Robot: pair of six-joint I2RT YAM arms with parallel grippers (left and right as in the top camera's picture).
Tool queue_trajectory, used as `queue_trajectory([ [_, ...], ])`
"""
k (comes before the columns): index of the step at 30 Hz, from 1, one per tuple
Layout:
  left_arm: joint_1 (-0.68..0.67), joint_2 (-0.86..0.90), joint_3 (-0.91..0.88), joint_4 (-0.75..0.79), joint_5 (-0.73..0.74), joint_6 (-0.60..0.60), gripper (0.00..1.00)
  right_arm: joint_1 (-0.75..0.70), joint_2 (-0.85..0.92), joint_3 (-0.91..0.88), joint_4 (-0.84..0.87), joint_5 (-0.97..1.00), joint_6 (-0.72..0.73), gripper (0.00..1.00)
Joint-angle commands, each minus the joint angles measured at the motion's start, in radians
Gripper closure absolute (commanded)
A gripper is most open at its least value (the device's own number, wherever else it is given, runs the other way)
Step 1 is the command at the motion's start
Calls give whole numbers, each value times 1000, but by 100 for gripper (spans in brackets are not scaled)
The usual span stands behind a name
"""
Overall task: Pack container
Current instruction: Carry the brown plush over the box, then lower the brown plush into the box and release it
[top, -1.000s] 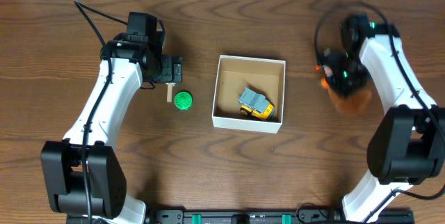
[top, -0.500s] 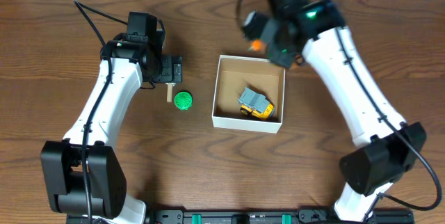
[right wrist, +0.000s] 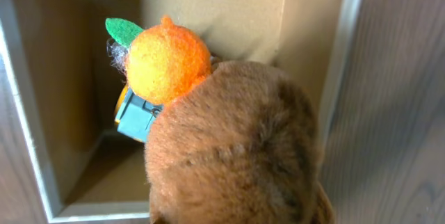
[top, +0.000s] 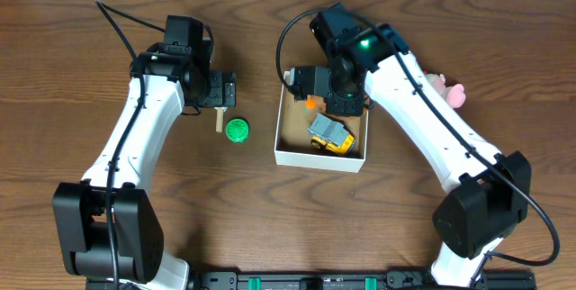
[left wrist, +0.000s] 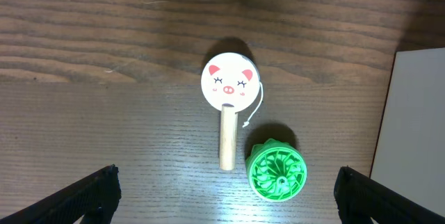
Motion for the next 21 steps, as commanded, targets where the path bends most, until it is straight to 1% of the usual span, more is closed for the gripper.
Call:
queue_trajectory([
  [1, 4, 8, 21, -2, -1, 13, 2, -10, -9, -36, 36, 11, -40, 99],
  [2, 4, 8, 21, -2, -1, 13, 2, -12, -9, -44, 53, 11, -40, 99],
  [5, 4, 8, 21, -2, -1, 13, 2, -14, -9, -58, 98, 11, -39, 94],
  [10, 4, 8, 21, -2, -1, 13, 2, -32, -9, -63, 141, 11, -39, 92],
  [15, 4, 8, 21, -2, -1, 13, 2, -59, -9, -63, 135, 10, -8, 93],
  [21, 4, 8, 21, -2, -1, 13, 2, -77, -8, -65, 129, 1, -8, 94],
])
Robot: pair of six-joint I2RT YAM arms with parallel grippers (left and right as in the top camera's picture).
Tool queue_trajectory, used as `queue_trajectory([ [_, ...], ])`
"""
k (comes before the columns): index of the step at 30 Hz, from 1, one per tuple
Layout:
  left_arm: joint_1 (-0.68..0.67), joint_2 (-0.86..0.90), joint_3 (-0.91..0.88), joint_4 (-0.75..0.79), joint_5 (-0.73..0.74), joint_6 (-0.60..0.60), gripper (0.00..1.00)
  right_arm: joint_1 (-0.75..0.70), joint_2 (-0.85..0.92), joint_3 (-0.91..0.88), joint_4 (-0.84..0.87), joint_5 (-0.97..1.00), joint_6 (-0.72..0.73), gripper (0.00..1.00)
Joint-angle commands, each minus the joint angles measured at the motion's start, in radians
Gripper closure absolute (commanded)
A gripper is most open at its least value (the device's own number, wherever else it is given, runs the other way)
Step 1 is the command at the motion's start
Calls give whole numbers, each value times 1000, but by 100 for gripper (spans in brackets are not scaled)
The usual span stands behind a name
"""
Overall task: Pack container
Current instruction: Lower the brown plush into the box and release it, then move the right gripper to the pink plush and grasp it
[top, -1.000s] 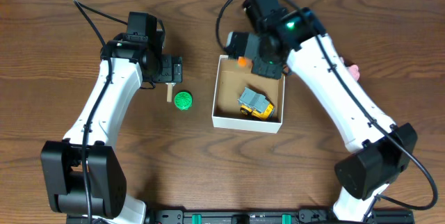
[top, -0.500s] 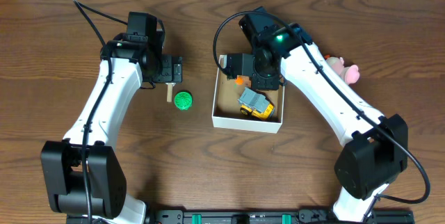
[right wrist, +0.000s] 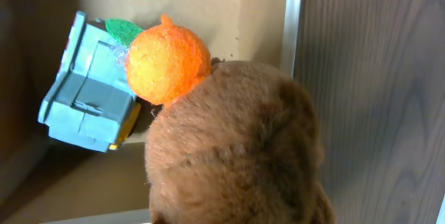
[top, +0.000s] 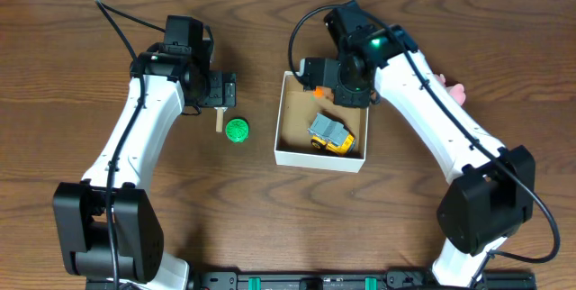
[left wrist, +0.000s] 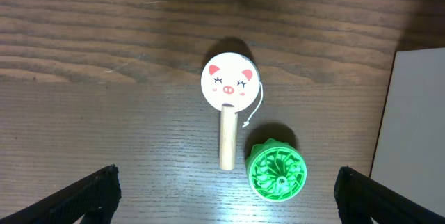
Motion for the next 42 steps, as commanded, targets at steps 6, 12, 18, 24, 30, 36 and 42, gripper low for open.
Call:
queue_trajectory([
  [6, 4, 8, 21, -2, -1, 13, 2, -8, -6, -13, -1, -91, 18, 98],
  [12, 4, 8, 21, -2, -1, 13, 2, -7, -6, -52, 2, -95, 56, 98],
  [18, 4, 8, 21, -2, -1, 13, 2, -8, -6, -117, 52, -94, 56, 74],
  [24, 4, 8, 21, -2, -1, 13, 2, -7, -7, -128, 125, -72, 112, 17],
  [30, 4, 8, 21, -2, -1, 13, 2, -5, -7, -127, 191, 6, 113, 15],
  [36, 4, 8, 21, -2, -1, 13, 2, 5, -8, -77, 212, 178, 180, 18],
  [42, 4, 8, 21, -2, -1, 13, 2, -32, -21, 47, 186, 374, 477, 40],
])
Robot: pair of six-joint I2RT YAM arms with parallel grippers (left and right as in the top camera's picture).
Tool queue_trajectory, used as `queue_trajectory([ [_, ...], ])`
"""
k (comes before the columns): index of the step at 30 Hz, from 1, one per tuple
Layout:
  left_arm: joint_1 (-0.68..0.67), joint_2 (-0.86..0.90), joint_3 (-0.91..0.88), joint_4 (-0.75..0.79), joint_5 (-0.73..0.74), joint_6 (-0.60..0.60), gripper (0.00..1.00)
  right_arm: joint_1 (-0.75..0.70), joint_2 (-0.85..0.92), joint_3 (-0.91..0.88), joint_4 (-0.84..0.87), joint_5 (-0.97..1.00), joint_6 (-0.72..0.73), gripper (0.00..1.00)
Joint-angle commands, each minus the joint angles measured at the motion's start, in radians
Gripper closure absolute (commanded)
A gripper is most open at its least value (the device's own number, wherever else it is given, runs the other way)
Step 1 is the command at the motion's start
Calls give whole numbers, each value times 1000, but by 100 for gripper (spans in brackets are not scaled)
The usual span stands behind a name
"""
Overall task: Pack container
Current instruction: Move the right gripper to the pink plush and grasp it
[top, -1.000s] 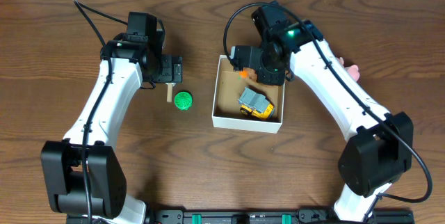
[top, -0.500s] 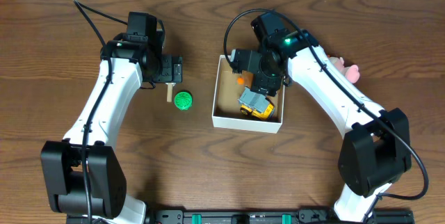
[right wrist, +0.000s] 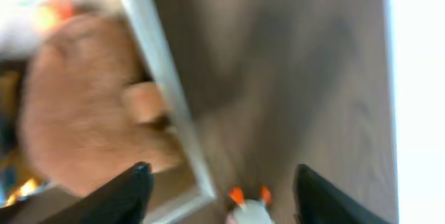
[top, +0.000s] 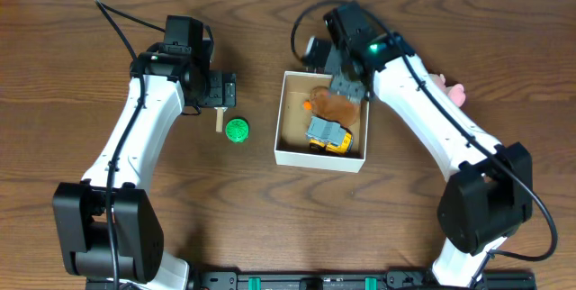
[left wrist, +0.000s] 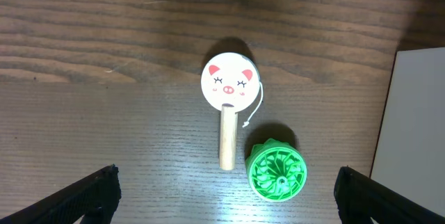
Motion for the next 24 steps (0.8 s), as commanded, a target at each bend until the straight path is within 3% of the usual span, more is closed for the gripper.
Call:
queue_trajectory([
  [1, 4, 8, 21, -2, -1, 13, 2, -41, -23, 99, -27, 147, 253, 41],
  [3, 4, 8, 21, -2, -1, 13, 2, -81, -23, 152, -66, 148, 386, 31],
  [6, 4, 8, 21, -2, -1, 13, 2, -158, -23, 198, -114, 139, 548, 31],
  [9, 4, 8, 21, -2, -1, 13, 2, -247, -22, 198, -149, 109, 555, 19],
  [15, 4, 8, 21, -2, -1, 13, 2, -418, -19, 171, -183, 42, 395, 1],
  [24, 4, 8, 21, -2, -1, 13, 2, -659, 13, 54, -133, -267, 118, 1],
])
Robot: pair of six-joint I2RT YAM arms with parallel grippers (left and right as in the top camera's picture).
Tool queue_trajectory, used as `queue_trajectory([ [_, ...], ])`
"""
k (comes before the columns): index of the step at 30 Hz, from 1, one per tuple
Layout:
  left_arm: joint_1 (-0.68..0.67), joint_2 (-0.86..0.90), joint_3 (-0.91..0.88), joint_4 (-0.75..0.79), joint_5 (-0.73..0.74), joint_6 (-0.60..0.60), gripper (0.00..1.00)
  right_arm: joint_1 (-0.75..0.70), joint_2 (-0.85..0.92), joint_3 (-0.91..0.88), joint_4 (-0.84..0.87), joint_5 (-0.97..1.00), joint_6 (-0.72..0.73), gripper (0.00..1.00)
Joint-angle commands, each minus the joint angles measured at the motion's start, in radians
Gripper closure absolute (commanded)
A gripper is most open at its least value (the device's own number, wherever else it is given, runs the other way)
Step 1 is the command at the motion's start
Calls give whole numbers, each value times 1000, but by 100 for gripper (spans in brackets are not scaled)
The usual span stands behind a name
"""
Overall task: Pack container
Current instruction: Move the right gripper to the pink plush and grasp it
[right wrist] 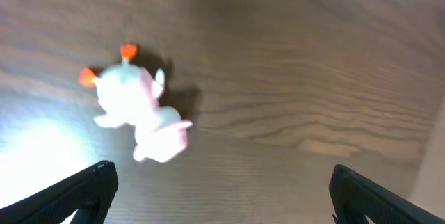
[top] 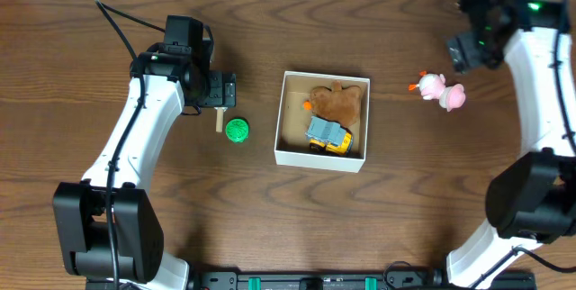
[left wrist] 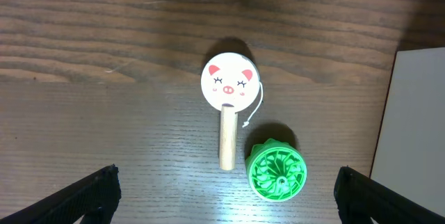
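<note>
A white box (top: 319, 160) sits mid-table holding a brown plush with an orange ball (top: 340, 101) and a yellow-grey toy truck (top: 328, 134). To its right a pink plush toy (top: 439, 90) lies on the wood, seen also in the right wrist view as the pink plush (right wrist: 135, 109). My right gripper (right wrist: 219, 195) hangs open and empty above the table just beyond that toy. Left of the box lie a pig-face wooden rattle (left wrist: 228, 85) and a green round toy (left wrist: 277, 172). My left gripper (left wrist: 226, 197) hovers open over them.
The table's far edge runs close behind the right gripper (top: 470, 49). The left gripper (top: 225, 92) sits just above the rattle (top: 218, 121) and green toy (top: 237, 131), a short way left of the box's wall.
My right gripper has gone from the box's far right corner to the far right of the table, over the pink plush. The brown plush stays in the box. The left arm is unchanged.
My right gripper held the brown plush with the orange ball inside the box, then near the box's far wall. By 0.8 s ago the plush lay in the box and the gripper was open beside it. Now the gripper is over the pink plush. The left arm never moved.
</note>
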Motion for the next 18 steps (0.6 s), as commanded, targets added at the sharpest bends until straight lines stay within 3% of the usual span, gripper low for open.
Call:
queue_trajectory([
  [1, 4, 8, 21, -2, -1, 13, 2, -64, 22, -73, 33, -166, -139, 1],
  [11, 4, 8, 21, -2, -1, 13, 2, -74, 60, -311, 144, -214, -365, 1],
  [18, 4, 8, 21, -2, -1, 13, 2, -56, 78, -381, 240, -214, -386, 4],
])
